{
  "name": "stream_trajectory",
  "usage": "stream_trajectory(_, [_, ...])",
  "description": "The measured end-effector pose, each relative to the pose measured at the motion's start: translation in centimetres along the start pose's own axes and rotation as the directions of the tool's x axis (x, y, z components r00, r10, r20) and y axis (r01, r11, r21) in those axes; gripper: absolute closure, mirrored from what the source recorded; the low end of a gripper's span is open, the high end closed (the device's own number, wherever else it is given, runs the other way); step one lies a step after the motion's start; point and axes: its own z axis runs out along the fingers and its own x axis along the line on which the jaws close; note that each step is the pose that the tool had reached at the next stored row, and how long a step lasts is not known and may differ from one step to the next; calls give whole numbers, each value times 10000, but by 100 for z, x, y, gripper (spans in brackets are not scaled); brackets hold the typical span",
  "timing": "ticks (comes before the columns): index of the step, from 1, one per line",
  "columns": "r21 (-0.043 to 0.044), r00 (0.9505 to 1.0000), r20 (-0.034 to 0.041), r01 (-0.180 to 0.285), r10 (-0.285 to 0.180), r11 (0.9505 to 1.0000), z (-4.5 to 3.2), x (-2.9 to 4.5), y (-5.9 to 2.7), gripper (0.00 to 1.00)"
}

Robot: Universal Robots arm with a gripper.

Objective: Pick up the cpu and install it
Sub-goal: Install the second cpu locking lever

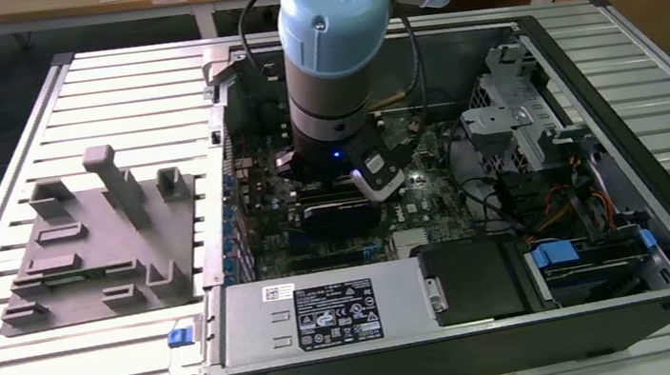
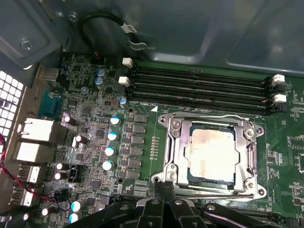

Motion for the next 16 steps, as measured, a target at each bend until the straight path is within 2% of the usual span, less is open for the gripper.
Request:
stream_trajectory(7, [-2,10000,1,-1,1,10000,-47,1,8,89])
stream_trajectory(16, [-62,10000,5,1,-1,10000,-67,7,-56,89])
